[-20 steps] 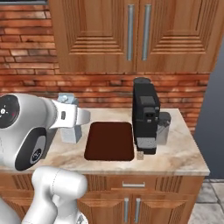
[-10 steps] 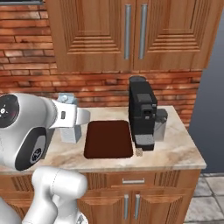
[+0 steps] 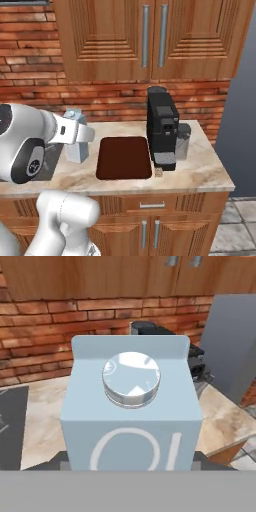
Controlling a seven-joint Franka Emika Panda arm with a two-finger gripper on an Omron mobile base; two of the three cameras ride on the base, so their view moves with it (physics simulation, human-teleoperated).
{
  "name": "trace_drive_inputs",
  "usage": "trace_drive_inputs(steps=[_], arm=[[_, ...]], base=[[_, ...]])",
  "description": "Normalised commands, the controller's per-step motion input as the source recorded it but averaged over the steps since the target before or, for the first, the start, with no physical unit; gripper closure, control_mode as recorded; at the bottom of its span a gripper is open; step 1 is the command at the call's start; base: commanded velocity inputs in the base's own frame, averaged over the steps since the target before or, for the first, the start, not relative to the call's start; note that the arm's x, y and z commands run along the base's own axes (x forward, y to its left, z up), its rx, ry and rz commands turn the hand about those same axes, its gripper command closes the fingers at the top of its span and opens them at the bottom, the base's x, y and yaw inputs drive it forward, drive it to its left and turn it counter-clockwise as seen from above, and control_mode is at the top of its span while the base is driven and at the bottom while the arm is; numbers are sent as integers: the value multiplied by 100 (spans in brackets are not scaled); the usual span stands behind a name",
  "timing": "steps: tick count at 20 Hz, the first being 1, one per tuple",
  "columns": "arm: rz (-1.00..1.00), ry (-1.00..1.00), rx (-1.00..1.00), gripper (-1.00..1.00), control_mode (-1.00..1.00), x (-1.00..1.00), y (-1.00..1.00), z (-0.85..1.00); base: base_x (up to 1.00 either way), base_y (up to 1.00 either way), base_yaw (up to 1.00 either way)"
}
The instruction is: Take out the milk from the fridge and place it on the tray on the counter. Then take the sugar cube near the tray and place it in the tray.
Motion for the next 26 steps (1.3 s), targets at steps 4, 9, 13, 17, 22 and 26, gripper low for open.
trace_drive_inputs(steps=[4,9,13,17,22,26], arm=[[-26,-3,1,100,-100,55,53,-45],[-34,-2,7,100,-100,46,37,-49],[-31,0,3,100,-100,45,25,-44],[-18,0,0,100,-100,51,5,-22],[-3,1,-1,100,-100,54,0,-32],[-6,0,-2,100,-100,60,-1,-31]], base=[[0,0,0],[0,0,0],[0,0,0],[0,0,0],[0,0,0],[0,0,0]])
